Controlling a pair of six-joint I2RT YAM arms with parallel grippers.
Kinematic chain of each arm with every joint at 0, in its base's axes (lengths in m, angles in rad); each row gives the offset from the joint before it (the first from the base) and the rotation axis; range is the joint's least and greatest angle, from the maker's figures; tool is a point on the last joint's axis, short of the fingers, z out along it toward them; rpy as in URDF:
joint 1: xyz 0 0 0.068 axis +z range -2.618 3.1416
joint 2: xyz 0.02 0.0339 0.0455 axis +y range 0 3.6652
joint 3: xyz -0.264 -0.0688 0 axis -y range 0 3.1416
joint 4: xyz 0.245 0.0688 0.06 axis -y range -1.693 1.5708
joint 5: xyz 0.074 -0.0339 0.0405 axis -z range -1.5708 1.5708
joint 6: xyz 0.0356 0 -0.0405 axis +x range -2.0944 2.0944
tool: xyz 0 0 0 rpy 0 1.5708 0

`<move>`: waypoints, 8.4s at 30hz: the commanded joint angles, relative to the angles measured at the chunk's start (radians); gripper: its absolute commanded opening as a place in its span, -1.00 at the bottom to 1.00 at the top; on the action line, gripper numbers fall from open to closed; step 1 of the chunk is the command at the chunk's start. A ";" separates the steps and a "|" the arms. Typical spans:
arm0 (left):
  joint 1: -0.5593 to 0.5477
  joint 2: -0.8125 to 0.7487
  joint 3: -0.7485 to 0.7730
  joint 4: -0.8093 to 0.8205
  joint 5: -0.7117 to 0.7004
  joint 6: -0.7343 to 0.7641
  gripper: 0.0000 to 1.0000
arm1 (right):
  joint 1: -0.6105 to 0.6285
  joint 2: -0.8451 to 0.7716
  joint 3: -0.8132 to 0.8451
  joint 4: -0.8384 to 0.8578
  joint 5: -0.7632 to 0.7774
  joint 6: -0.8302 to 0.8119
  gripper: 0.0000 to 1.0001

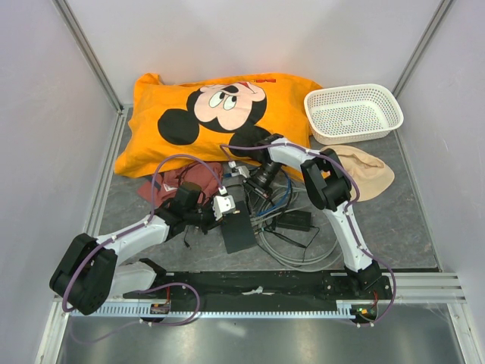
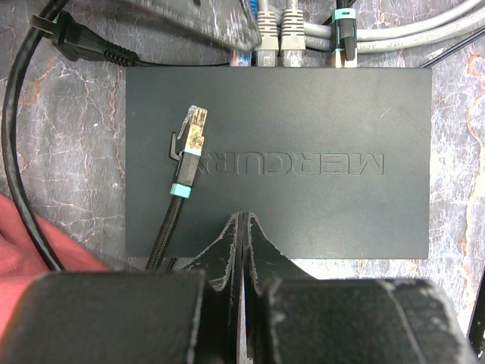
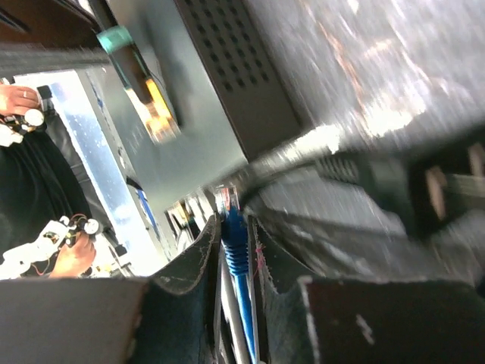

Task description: Pull the plug from the switch port

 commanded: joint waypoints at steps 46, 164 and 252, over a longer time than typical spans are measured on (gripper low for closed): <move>0.010 0.036 -0.036 -0.119 -0.065 0.027 -0.97 | -0.136 -0.150 0.052 0.053 0.054 -0.082 0.22; 0.010 0.050 -0.031 -0.117 -0.070 0.025 -0.97 | 0.056 0.033 0.050 -0.171 0.182 -0.253 -1.00; 0.007 0.070 -0.024 -0.111 -0.084 0.018 -0.97 | -0.197 -0.030 0.085 -0.044 0.517 -0.157 -0.78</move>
